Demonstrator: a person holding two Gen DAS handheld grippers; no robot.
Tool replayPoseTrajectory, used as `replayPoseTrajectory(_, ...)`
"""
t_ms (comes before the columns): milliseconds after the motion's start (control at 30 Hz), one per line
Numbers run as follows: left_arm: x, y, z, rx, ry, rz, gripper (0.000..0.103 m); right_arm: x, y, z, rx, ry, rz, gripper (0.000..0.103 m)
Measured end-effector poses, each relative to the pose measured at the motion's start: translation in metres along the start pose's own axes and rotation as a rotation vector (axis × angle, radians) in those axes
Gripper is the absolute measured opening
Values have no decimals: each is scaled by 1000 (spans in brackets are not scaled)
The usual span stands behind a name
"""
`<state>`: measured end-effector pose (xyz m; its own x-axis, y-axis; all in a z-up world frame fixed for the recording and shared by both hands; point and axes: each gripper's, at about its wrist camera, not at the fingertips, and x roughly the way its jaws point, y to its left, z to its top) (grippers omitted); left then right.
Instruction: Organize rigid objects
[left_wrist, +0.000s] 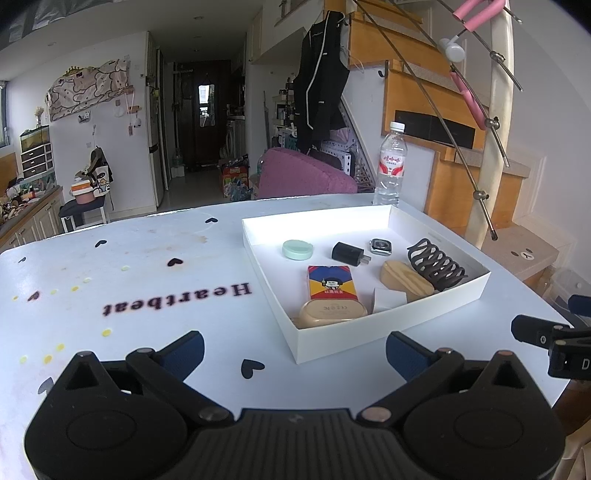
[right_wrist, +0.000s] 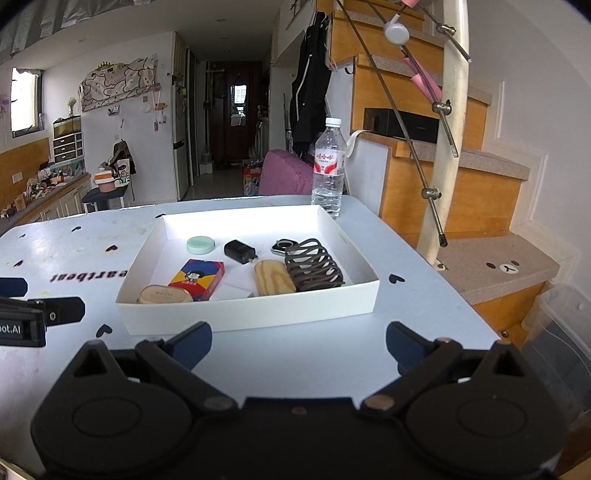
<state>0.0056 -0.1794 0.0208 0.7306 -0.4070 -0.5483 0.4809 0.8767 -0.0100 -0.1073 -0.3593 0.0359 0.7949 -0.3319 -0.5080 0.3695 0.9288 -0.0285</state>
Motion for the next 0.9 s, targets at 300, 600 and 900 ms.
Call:
replayPoseTrajectory(300, -3, -3, -1, 1, -2, 0, 103, -1, 0, 0, -2, -1, 0, 102)
replayPoseTrajectory(600, -3, -3, -1, 1, -2, -1, 103, -1, 0, -1, -2, -1, -1, 102)
replayPoseTrajectory(900, -5, -5, -2, 2, -2, -3, 103, -3, -2, 0, -3, -4, -5, 102)
